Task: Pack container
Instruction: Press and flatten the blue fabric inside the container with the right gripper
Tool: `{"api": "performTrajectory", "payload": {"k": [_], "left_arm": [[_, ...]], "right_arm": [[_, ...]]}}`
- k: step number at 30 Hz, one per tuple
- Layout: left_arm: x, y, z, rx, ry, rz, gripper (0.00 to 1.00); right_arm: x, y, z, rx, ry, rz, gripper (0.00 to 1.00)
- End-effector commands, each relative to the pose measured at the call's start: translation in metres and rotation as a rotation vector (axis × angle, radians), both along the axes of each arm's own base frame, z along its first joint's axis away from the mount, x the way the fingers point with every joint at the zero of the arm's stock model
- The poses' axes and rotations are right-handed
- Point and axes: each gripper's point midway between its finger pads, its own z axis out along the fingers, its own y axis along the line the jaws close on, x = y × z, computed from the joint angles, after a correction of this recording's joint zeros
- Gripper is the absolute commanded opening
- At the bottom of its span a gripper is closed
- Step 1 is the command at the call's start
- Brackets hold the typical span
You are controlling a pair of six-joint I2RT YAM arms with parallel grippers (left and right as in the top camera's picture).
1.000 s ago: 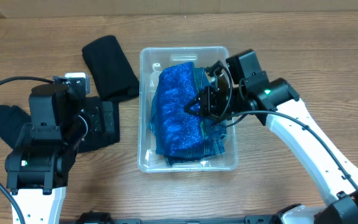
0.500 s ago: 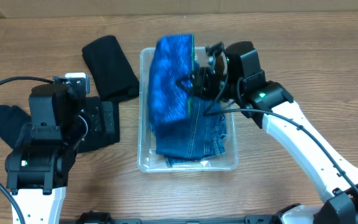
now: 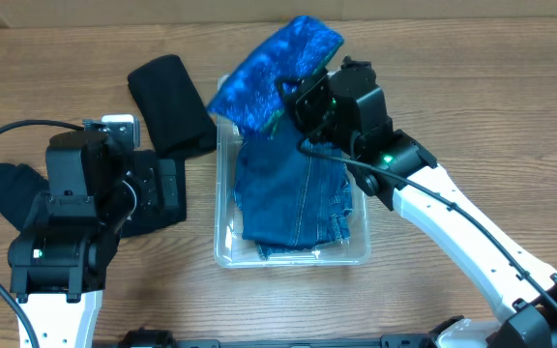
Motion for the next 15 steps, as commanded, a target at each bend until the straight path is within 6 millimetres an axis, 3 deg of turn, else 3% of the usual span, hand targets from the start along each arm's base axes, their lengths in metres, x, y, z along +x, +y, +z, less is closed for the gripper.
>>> {"api": "performTrajectory", "payload": {"k": [1,8,15], "left_arm": [[0.001,0.000,0.007,0.018,-0.012,-0.011,1.00],[0.001,0.000,0.007,0.018,-0.015,-0.011,1.00],[0.002,0.000,0.008,0.018,-0.020,-0.011,1.00]], "right_arm": [[0.015,-0.019,0.016,0.133,0.041,-0.195,0.04],[0.021,-0.028,0.013,0.120,0.023,-0.287,0.04],[0.021,-0.021,-0.016,0.021,0.022,-0.278,0.04]]}}
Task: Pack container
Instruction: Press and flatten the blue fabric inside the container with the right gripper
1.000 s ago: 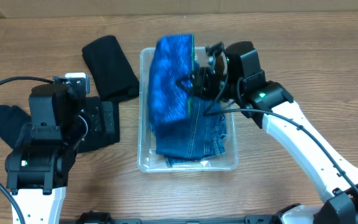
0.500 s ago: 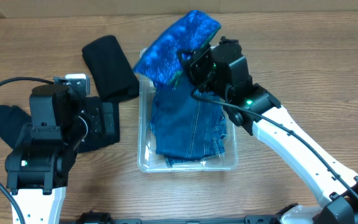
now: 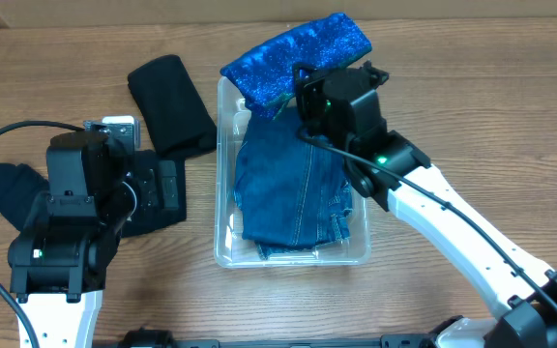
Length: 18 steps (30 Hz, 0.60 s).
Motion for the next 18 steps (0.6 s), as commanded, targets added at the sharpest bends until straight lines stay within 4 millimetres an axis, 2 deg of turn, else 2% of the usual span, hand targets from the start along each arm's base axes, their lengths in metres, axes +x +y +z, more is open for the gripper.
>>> {"api": "performTrajectory", "payload": {"k": [1,10,14,18], "left_arm": [[0.003,0.000,0.009,0.018,-0.026,-0.011,1.00],[0.003,0.000,0.009,0.017,-0.027,-0.011,1.00],[0.003,0.000,0.009,0.017,-0.026,-0.011,1.00],[0.003,0.000,0.009,0.017,-0.026,-0.011,1.00]], "right_arm": [[0.001,0.003,-0.019,-0.046,0.009,-0.015,0.04],[0.004,-0.002,-0.088,-0.089,0.141,-0.071,0.04],[0.006,0.006,-0.116,-0.075,0.200,-0.074,0.04],[0.010,0.016,-0.131,-0.072,0.204,-0.061,0.04]]}}
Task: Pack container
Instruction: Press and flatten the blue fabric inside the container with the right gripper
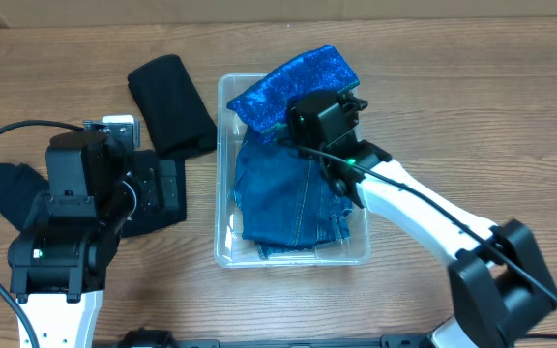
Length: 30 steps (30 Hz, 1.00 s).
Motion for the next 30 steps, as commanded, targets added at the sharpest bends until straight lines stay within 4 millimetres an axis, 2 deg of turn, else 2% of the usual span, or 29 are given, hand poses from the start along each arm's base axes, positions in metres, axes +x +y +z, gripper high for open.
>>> {"api": "performTrajectory", "payload": {"k": [1,12,16,21,22,23,25,27,28,30], "left_arm": [[0.002,0.000,0.008,0.017,-0.018,-0.011,1.00],[0.001,0.000,0.007,0.018,-0.015,-0.011,1.00],[0.002,0.000,0.007,0.018,-0.017,-0.011,1.00],[0.002,0.000,0.007,0.017,-0.016,-0.012,1.00],[0.001,0.000,0.007,0.017,-0.015,-0.011,1.00],[0.001,0.000,0.007,0.017,-0.015,-0.011,1.00],[0.001,0.000,0.007,0.017,-0.015,-0.011,1.00],[0.002,0.000,0.007,0.017,-0.016,-0.011,1.00],[0.002,0.000,0.007,0.017,-0.016,-0.011,1.00],[0.002,0.000,0.007,0.018,-0.016,-0.011,1.00]], "right_arm": [[0.004,0.008,-0.018,0.019,0.020,-0.014,0.04],[-0.009,0.030,-0.021,0.104,0.066,-0.003,0.04],[-0.027,0.036,-0.037,0.146,0.177,-0.036,0.04],[-0.032,0.035,-0.042,0.135,0.205,-0.042,0.04],[-0.032,0.035,-0.042,0.140,0.207,-0.045,0.06],[-0.032,0.035,-0.042,0.144,0.207,-0.048,0.14],[-0.031,0.035,-0.040,0.161,0.207,-0.058,0.38],[-0.030,0.036,-0.039,0.167,0.199,-0.057,0.53],[-0.029,0.038,-0.037,0.175,0.194,-0.052,0.58],[-0.027,0.042,-0.032,0.195,0.180,-0.039,0.61]]}}
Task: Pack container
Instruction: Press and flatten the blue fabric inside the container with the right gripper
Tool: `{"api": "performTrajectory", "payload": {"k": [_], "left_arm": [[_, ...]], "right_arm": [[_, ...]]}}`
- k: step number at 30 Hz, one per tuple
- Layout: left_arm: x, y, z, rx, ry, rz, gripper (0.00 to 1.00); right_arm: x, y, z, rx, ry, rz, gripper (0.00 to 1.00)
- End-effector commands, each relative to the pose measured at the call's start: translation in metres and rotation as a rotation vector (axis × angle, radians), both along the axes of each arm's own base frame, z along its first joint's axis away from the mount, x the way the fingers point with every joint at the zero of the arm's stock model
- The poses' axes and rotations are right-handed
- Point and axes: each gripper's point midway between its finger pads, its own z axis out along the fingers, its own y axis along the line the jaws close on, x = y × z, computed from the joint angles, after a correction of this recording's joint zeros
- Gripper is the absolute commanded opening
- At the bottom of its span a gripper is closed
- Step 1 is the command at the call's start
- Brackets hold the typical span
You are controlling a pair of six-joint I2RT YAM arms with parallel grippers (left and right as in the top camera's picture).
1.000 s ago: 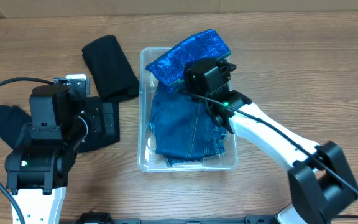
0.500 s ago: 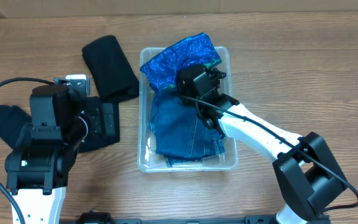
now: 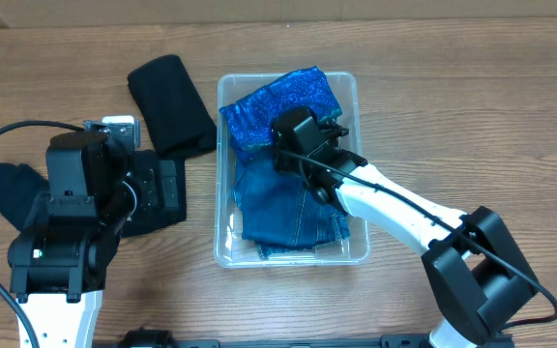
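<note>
A clear plastic container stands in the middle of the table. Folded blue jeans fill its near half. A glittery blue cloth lies across its far half, inside the walls. My right gripper is low in the container at the cloth's near edge and shut on the cloth; the gripper's body hides its fingertips. My left gripper rests at the left of the container over dark fabric. Black on black, its jaws do not read.
A folded black cloth lies left of the container at the back. A crumpled black garment sits at the far left beside the left arm. A cable loops over the table at the left.
The right gripper has moved down and toward me into the container. The glittery blue cloth, which hung over the far rim, now lies inside the far half. The left arm is unchanged.
The right gripper first held the glittery blue cloth high over the container's far end. It then held it lower, above the far rim, then draped partly over that rim. Now the cloth sits inside, above the jeans. The left arm stayed still throughout.
</note>
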Motion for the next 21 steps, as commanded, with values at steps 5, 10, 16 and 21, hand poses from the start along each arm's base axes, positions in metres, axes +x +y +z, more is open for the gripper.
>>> {"api": "performTrajectory", "payload": {"k": [5,10,16,21], "left_arm": [[0.002,0.000,0.008,0.018,-0.021,-0.011,1.00],[0.002,0.000,0.008,0.018,-0.021,-0.011,1.00],[0.003,0.000,0.008,0.017,-0.021,-0.011,1.00],[0.003,0.000,0.008,0.018,-0.021,-0.011,1.00]], "right_arm": [[0.015,0.022,0.049,0.072,-0.188,0.077,0.75],[0.010,0.010,0.074,0.067,-0.216,0.043,0.81],[-0.020,0.004,0.057,0.083,-0.034,0.054,0.87],[-0.044,0.021,0.047,0.109,0.059,0.190,0.87]]}}
